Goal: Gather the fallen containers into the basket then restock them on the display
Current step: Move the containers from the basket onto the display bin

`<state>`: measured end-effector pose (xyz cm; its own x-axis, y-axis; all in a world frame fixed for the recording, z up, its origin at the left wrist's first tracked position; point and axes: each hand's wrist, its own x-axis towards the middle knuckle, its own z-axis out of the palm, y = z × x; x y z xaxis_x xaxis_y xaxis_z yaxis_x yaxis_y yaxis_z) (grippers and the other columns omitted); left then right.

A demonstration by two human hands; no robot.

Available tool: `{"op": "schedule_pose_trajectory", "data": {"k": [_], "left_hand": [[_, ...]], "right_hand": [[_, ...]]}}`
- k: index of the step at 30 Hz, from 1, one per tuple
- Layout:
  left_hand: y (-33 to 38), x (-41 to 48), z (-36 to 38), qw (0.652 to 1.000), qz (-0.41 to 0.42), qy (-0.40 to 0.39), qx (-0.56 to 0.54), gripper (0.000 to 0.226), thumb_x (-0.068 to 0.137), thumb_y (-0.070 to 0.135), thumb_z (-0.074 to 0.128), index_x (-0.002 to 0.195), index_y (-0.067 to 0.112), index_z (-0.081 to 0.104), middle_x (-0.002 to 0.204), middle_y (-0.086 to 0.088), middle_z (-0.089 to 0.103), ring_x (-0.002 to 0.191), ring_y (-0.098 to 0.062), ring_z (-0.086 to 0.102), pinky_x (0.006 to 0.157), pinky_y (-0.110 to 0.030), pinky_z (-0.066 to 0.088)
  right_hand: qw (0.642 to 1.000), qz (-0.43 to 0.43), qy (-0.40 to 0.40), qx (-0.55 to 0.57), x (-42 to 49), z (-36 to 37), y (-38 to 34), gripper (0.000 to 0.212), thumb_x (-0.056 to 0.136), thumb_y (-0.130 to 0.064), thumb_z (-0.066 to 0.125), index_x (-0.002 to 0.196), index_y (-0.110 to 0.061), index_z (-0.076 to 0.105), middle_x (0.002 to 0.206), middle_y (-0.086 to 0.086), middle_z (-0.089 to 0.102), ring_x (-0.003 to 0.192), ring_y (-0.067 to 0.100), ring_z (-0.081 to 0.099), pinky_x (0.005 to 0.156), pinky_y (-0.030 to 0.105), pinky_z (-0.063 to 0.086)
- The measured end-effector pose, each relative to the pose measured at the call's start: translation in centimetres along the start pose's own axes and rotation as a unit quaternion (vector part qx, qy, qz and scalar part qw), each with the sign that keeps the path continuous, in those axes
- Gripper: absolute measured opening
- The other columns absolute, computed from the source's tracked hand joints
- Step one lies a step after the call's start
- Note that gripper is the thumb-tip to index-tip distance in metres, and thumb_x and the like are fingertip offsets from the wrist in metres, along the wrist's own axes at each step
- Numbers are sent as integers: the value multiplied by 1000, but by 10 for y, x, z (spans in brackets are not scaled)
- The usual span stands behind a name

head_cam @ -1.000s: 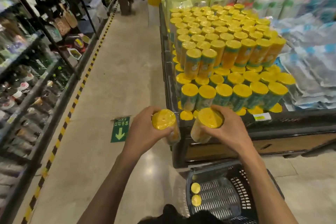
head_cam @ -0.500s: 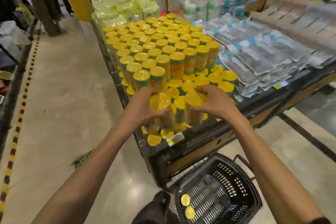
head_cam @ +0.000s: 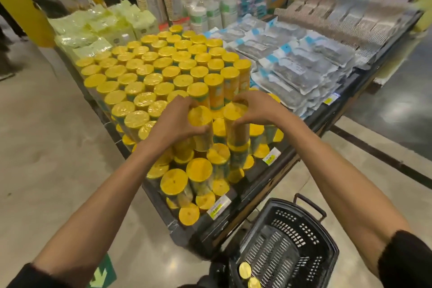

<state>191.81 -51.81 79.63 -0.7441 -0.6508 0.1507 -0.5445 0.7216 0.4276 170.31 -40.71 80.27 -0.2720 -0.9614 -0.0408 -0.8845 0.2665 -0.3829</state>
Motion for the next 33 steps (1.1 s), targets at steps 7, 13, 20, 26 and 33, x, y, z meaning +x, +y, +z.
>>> {"op": "schedule_pose_trajectory", "data": {"k": [7,13,20,26,33], "left_hand": [[-15,45,5,1000,11,-17,16,69,67,46,84,121,12,58,116,-9,58,103,-23,54,75,-28,36],[-27,64,9,999,0,-28,34,63,67,47,84,115,12,61,114,-9,59,102,-24,56,76,-31,42],[-46,78,23,998,-14,-45,41,69,67,51,83,120,14,60,115,-7,58,105,-22,54,77,-28,40],[-52,79,31,998,-16,-38,49,66,67,51,82,116,13,60,110,-6,55,102,-24,54,80,-35,46],[-54,77,32,998,-24,-27,56,63,69,49,82,115,10,60,115,-9,47,102,-25,52,79,-36,47]], "right_hand": [[1000,-8,-1,-8,46,8,2,82,70,-45,84,140,-18,51,142,2,54,125,25,52,92,36,46],[999,-25,-16,-40,78,12,-5,79,70,-44,84,137,-16,53,139,4,55,123,26,53,95,43,48],[998,-30,-31,-37,101,21,-4,78,69,-43,85,136,-18,53,137,2,56,121,24,53,95,41,49],[998,-28,-43,-32,111,28,-6,77,72,-38,85,137,-14,53,139,5,54,123,24,52,96,37,48],[999,-18,-31,-14,118,35,-5,75,68,-42,86,133,-16,57,134,2,59,120,23,54,91,35,48]]}}
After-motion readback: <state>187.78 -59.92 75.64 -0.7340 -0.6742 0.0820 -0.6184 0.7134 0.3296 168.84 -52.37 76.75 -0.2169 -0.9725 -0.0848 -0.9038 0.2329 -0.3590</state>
